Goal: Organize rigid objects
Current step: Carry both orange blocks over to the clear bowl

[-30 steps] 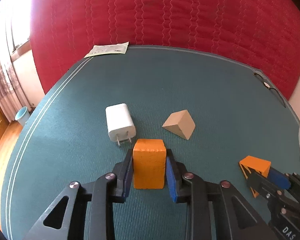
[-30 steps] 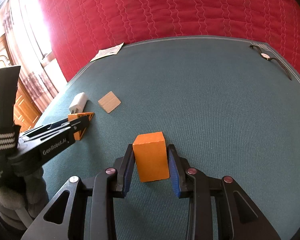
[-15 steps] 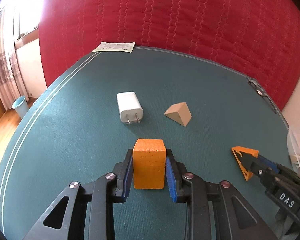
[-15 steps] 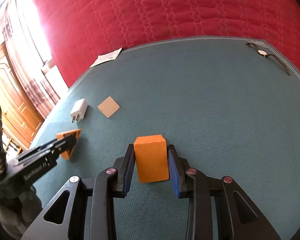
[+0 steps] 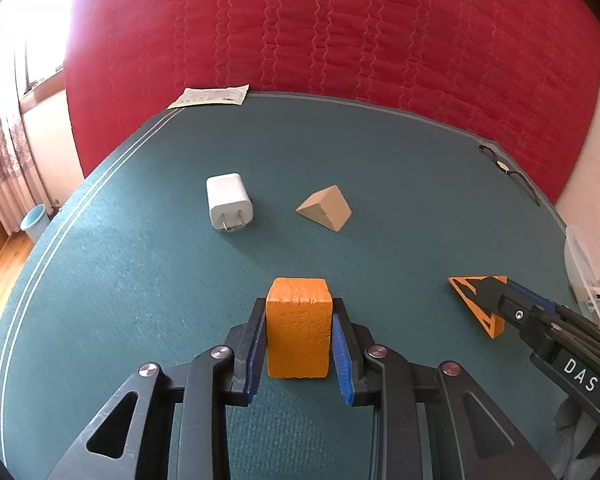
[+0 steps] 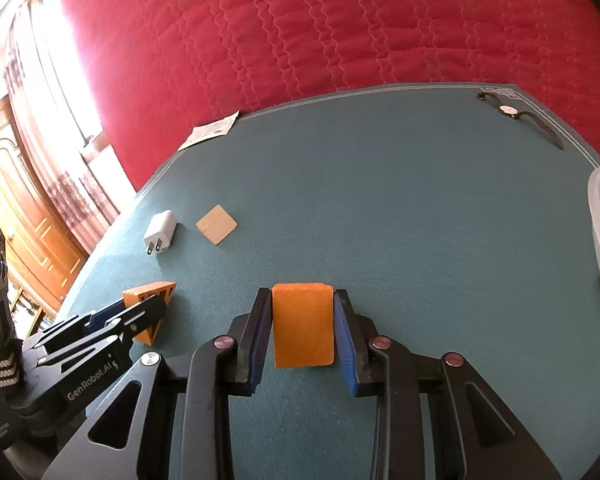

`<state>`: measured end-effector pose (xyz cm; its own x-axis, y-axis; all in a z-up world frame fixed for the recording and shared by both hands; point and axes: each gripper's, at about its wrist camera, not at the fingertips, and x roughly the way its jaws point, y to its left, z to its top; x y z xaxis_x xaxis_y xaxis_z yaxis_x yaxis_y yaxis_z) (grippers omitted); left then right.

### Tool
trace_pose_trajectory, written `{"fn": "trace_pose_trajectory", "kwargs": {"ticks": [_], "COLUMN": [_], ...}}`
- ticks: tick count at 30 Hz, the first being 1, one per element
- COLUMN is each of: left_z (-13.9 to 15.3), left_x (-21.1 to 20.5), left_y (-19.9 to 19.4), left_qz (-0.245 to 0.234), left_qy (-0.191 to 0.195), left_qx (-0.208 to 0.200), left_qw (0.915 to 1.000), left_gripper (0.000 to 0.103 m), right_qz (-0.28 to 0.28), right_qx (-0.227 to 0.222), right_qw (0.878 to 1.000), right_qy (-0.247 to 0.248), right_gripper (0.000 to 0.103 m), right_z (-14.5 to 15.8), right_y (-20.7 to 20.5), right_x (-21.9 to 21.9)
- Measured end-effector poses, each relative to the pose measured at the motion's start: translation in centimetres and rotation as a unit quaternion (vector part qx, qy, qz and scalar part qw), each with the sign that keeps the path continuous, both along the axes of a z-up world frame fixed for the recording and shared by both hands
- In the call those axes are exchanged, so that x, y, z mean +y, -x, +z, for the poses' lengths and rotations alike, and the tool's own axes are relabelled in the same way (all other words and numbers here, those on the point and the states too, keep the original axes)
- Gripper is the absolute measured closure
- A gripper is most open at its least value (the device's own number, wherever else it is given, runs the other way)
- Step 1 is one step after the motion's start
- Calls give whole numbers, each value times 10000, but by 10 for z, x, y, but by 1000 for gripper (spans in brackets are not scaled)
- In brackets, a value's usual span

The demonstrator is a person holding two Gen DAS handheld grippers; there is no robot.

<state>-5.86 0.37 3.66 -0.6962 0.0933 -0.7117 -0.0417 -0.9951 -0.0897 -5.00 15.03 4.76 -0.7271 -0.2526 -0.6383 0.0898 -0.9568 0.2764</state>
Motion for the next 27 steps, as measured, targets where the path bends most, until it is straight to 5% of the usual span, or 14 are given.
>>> {"fn": "trace_pose_trajectory", "kwargs": {"ticks": [27], "left_z": [1], "left_x": [12], "left_y": [-11], "left_qz": [-113], "left_qy": [80], "left_qx": [23], "left_qw": [9999], "left_gripper": [72], "right_qz": [55], "right_qx": [-306], "right_qw": [9982], "right_qy": [-508], "right_gripper": [69], "right_z": [-8], "right_y": [0], "right_x": [-8]}}
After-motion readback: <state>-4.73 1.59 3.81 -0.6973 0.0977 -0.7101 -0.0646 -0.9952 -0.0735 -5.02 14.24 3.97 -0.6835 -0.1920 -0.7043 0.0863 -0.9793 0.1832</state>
